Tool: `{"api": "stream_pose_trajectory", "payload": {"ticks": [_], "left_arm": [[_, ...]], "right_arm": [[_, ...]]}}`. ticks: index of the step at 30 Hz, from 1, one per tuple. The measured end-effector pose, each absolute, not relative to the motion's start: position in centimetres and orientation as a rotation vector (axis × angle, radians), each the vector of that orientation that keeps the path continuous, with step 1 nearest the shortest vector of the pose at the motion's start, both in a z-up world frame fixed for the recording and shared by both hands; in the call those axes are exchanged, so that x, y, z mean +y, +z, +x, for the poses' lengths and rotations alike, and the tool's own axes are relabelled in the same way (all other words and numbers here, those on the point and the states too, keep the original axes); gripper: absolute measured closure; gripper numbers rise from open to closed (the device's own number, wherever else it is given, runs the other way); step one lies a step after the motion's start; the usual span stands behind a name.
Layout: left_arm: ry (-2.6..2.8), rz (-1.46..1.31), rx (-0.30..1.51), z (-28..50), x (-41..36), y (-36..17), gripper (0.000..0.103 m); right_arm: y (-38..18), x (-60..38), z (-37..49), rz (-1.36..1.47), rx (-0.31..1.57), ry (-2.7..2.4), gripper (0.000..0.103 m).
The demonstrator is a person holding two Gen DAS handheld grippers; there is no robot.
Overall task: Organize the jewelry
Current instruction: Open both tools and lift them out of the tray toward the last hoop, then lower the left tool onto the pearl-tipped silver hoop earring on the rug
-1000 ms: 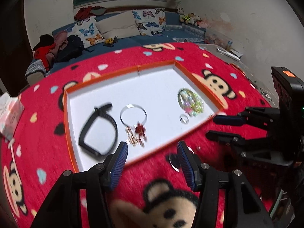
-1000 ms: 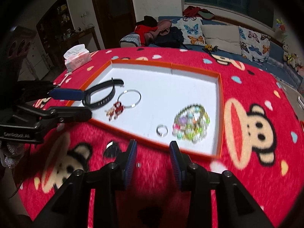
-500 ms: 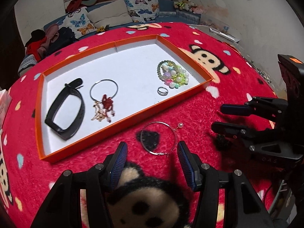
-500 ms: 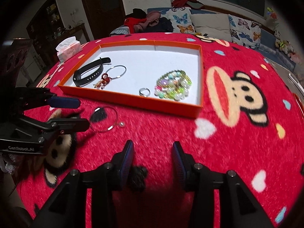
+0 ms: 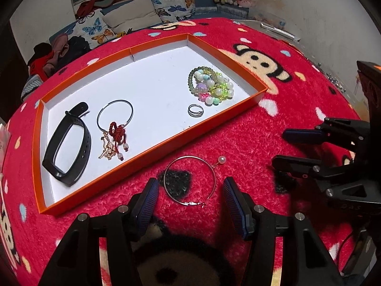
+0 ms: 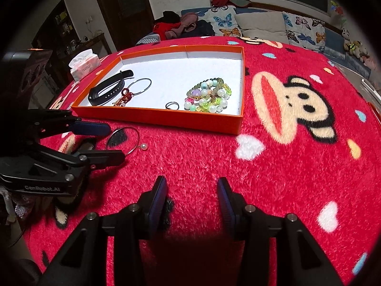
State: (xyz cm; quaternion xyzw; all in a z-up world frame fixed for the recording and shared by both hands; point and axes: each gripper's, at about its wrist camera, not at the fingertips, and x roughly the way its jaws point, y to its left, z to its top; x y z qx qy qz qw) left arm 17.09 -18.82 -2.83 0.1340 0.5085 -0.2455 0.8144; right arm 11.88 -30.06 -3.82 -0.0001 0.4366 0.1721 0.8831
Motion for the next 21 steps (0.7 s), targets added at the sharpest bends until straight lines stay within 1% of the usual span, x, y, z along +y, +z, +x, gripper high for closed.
{"api": "stream_pose_trajectory", "payload": {"ticks": [12,19,21], "left_arm": [[-0.542,0.343,1.037,16.95,-19.32,-3.40,0.043],[-0.545,0.358,1.023,16.78,-19.45,-3.54,0.044],[-0.545,0.361,1.018,16.81,-19.41,-3.56,0.045]], "right_arm": [[-3.88,-29.85,12.00,-0.008,0.906,0.363,0.048],[-3.87,-29.50,12.13,-0.021,0.907,0.358,0.047],[-3.85,-29.48,12.14,-0.026,0.907,0.358,0.047]]}}
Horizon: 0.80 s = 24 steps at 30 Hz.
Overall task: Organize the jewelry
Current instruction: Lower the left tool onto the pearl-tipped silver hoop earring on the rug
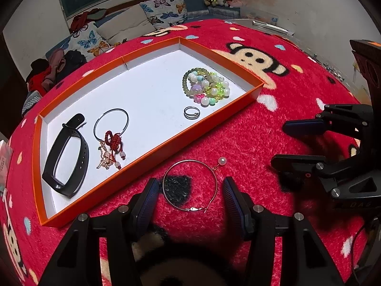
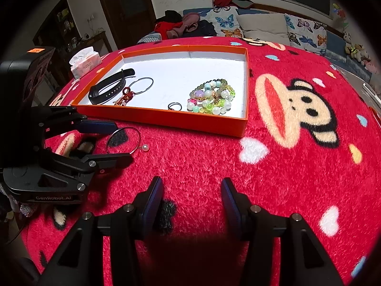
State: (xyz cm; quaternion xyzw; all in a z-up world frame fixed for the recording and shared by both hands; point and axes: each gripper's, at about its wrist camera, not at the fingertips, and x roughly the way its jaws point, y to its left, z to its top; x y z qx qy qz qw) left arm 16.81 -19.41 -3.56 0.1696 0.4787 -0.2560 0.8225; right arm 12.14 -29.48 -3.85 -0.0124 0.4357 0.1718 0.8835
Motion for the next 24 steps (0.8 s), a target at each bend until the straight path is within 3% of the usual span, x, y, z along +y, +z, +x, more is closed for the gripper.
{"api": "stream_pose_trajectory", "payload": {"ticks": [3,24], "left_arm": [[-0.544,0.366,1.011,16.7,-19.3,-3.5,0.051],[-0.519,0.294,0.974,16.1,-16.5,-1.0,0.052]], "right_arm": [[-3.8,-29.4,12.1,-0.030,0.907,0.358,0.047],[-3.0,-26.8,12.5,-0.065,0.877,0.432,0.047]]}}
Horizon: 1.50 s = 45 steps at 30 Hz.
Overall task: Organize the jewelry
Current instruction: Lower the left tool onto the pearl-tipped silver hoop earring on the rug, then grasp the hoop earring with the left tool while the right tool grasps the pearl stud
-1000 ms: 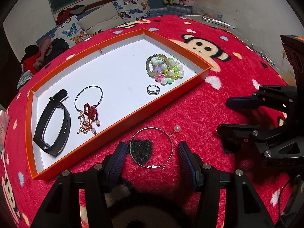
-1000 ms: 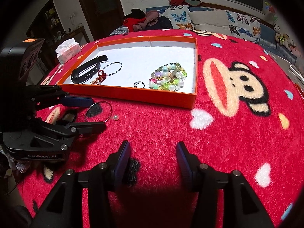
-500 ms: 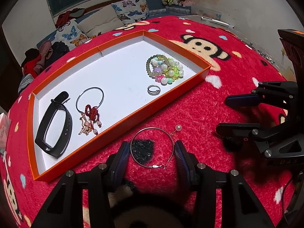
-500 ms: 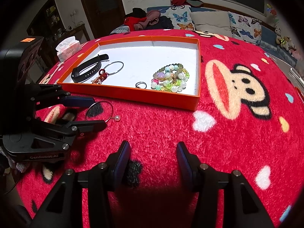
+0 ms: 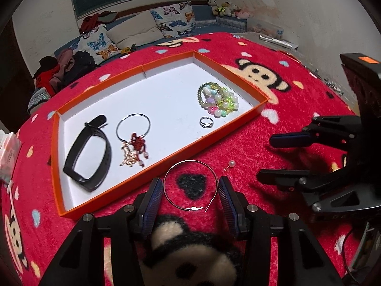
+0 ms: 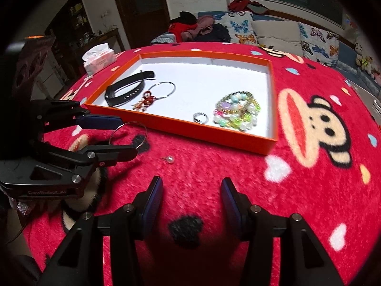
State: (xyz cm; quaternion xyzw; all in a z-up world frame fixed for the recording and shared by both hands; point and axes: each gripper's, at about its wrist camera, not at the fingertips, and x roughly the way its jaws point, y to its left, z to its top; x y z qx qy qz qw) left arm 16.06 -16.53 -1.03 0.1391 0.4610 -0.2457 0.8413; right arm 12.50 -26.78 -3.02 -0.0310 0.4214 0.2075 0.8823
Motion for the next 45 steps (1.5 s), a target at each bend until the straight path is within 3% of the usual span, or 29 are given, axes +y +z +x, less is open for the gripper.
{"api": "stream_pose_trajectory", "payload": {"ticks": [13,19,33,45], "left_arm": [[-0.496,0.252,0.971,15.9,-14.0,-0.6,0.052],[-0.485,0.238,0.972,16.1,-13.2,-0.7,0.052],[-0.472,0.228,0.962,16.1,-12.5,-0.3,0.052],[-0.464,0.215,0.949,16.1,-12.0,0.3,0.052]], "right_arm": [[-3.1,-24.4,14.0,-0.094,0.881,0.540,0.048],[-3.4,-23.3,14.5,-0.120,0.882,0.576,0.052],[-3.5,-23.2,13.6,-0.143,0.895,0.574,0.078],[-3.4,-22.9,13.2,-0.166,0.873,0.538,0.093]]}}
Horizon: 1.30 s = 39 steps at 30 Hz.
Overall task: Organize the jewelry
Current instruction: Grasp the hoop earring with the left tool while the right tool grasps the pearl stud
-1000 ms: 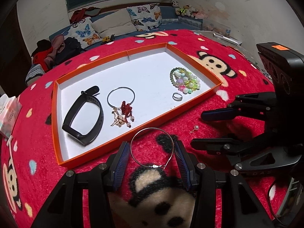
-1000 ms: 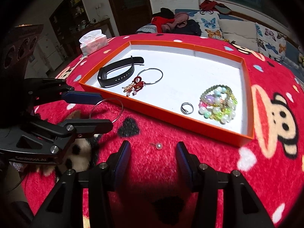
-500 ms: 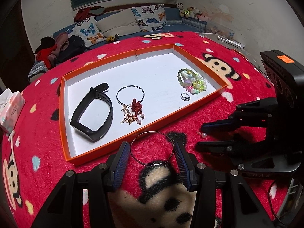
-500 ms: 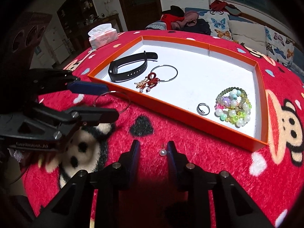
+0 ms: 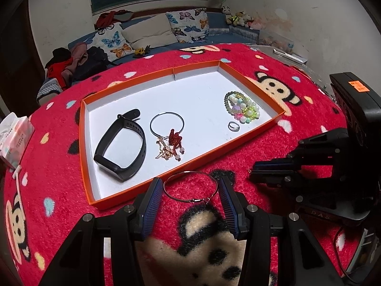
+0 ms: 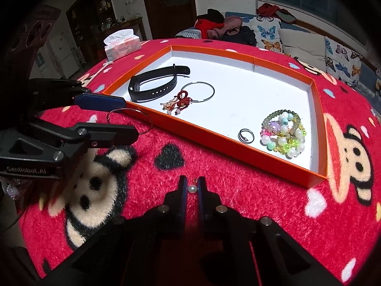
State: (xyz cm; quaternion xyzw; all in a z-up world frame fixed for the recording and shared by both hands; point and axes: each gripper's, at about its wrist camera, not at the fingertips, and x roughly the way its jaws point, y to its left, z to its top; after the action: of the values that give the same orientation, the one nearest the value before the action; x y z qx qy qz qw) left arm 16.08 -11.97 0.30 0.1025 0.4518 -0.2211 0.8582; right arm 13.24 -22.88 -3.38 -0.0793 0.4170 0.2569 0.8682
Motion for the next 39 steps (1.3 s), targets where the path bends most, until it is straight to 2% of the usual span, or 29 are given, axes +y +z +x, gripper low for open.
{"api": "stream_pose_trajectory", "payload": {"ticks": [22,31,39], "left_arm": [[-0.436,0.186,0.872,17.6,-10.9,3.4,0.052],[-0.398,0.171,0.888,20.8,-10.3,2.8,0.052],[-0.421,0.162,0.880,20.3,-10.6,2.8,0.052]], "right_arm": [[0.8,-23.6,15.3,-0.114,0.758,0.522,0.093],[0.0,-24.0,17.8,-0.071,0.795,0.488,0.093],[-0.5,-24.0,14.7,-0.113,0.831,0.549,0.092]]}}
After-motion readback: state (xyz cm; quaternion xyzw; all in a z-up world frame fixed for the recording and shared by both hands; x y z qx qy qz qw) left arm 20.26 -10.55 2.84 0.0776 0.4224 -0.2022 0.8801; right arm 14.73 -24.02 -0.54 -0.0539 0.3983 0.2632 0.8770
